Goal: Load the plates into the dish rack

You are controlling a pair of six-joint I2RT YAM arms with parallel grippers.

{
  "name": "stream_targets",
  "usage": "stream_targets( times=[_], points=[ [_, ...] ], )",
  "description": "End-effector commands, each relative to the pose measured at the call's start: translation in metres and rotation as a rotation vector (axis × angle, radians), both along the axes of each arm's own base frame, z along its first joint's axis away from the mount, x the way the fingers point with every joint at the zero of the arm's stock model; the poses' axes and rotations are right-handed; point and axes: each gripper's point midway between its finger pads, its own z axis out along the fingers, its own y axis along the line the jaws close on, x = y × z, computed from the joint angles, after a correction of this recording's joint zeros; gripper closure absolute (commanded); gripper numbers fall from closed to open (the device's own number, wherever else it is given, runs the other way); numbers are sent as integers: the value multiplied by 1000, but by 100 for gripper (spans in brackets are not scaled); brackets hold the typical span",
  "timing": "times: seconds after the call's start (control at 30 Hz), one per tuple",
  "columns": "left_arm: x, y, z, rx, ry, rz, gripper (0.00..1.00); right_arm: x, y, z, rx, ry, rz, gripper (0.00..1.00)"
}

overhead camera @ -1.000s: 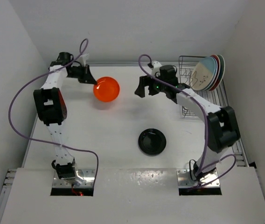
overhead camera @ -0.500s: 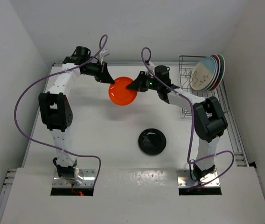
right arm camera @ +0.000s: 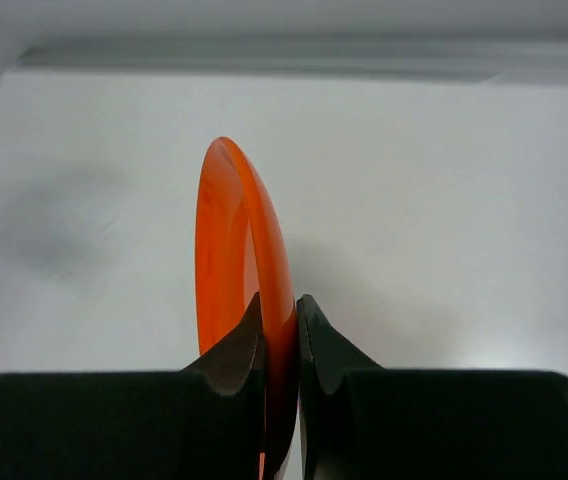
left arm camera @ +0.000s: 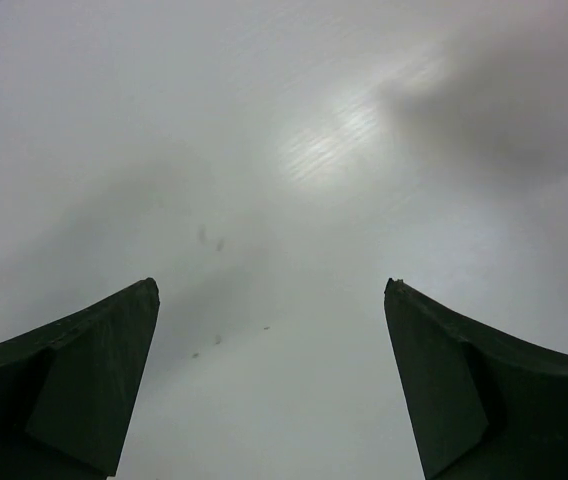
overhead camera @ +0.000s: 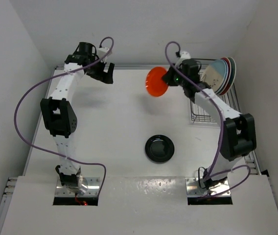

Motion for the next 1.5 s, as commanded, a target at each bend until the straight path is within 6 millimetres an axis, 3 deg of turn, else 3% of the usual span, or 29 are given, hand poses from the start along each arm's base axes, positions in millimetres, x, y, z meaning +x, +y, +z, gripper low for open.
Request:
stream_targets(
  times=[0.0,0.07,0.17,0.23,0.27,0.4,0.43,0.57,0.73,0.93,1.13,1.17,1.33,1.47],
  points=[
    [20,52,-4,212,-42,195,0,35,-119,55,-313,-157,-340,100],
    [17,57,-14,242,-20,200,0,41,-165,73,-471,-201,-476,100],
    [11,56,-24,241,12,190,0,56,-213,79,-559,-228,-588,100],
    [11,56,-24,241,12,190,0,69,-223,75,-575,-234,-614,100],
    [11,56,-24,241,12,190,0,74,-238,67,-591,-217,-641,100],
    [9,56,-28,243,23,189,0,94,-257,62,-610,-233,-671,100],
    [7,58,-31,252,31,193,0,99,-264,47,-655,-210,-661,100],
    [4,60,-39,268,48,189,0,111,-273,54,-734,-245,-692,100],
    [0,62,-45,278,65,193,0,109,-284,56,-770,-275,-750,100],
    [3,57,-48,302,66,179,0,107,-281,33,-760,-264,-708,100],
    [6,60,-57,326,80,180,0,104,-276,54,-697,-333,-722,100],
    [8,60,-53,324,69,182,0,103,-291,52,-692,-322,-736,100],
    [8,58,-57,342,75,183,0,101,-301,36,-668,-281,-744,100],
    [6,58,-60,366,78,175,0,93,-304,57,-623,-343,-795,100]
  ],
)
